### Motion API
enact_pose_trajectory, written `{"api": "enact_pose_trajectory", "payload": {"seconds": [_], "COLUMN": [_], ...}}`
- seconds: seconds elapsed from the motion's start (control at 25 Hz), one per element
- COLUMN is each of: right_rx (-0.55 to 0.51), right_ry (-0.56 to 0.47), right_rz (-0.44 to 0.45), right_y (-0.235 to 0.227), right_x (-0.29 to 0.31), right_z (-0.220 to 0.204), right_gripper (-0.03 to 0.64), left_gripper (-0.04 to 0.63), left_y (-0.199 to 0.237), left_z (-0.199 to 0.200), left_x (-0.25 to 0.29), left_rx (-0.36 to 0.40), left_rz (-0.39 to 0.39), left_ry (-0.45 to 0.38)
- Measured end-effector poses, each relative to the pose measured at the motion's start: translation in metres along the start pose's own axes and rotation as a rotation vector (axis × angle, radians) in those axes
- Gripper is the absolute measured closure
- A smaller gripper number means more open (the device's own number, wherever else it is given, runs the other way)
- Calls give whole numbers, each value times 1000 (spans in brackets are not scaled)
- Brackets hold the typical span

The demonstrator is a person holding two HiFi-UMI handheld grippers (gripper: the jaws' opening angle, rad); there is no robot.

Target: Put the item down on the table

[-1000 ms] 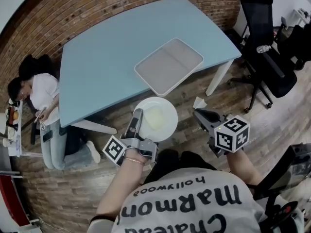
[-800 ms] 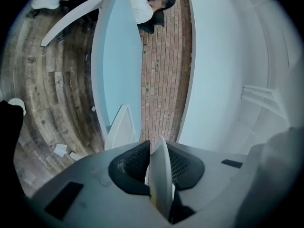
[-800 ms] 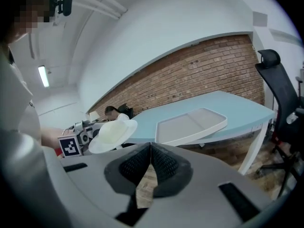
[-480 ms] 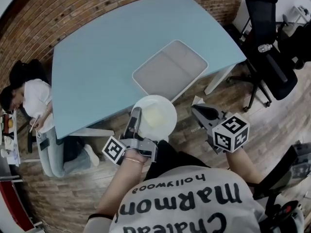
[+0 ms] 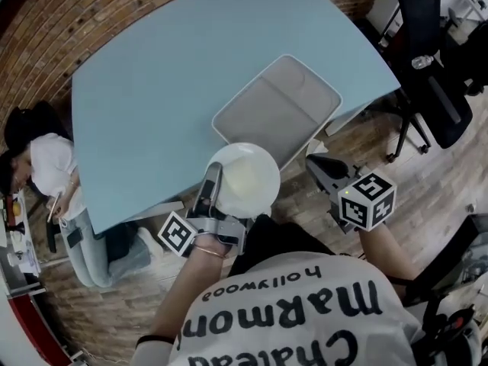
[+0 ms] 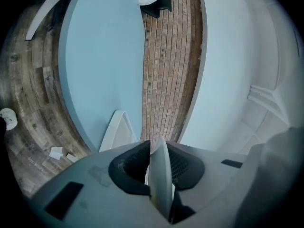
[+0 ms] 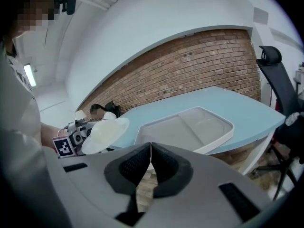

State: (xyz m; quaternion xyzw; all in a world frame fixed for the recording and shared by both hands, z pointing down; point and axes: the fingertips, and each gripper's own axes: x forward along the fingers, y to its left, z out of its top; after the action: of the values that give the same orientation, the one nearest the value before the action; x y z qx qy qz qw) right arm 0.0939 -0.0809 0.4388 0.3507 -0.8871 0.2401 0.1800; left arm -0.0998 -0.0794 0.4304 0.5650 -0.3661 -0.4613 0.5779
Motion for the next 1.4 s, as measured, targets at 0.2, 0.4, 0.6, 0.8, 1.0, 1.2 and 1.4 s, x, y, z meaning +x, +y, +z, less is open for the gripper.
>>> {"api": "enact_pose_trajectory", "payload": {"seconds": [0.2,0.4,0.6,0.8,1.0,1.2,1.4], "right_rx": [0,19,11,7,-13,-25,-35], "right_ry": [11,-8,-59,-95,-71,-46,-38], "right_rz": [-68,-116,-151,-178,-162,-116,-76], "right_y": [-19,-25,-25,-30,-29,-26,-34], "right_x": [12,31,49,56,71,89,100], "right_z": [11,35,66,93,101,104,108], "right_gripper": [606,606,606,606,606,606,606], "left_gripper": [540,540,540,540,540,540,540], "left_y": [7,-8,-16,-21,-15,0,22], "left_z": [20,43,68,91,101,99,106], "left_x": [16,37,52,62,62,57,58], "left_rx": [-27,-18,-15,-13,-6,18,95], "left_rz": [23,2,-18,-34,-23,48,116], "left_ry": [16,53,78,61,25,18,-17]}}
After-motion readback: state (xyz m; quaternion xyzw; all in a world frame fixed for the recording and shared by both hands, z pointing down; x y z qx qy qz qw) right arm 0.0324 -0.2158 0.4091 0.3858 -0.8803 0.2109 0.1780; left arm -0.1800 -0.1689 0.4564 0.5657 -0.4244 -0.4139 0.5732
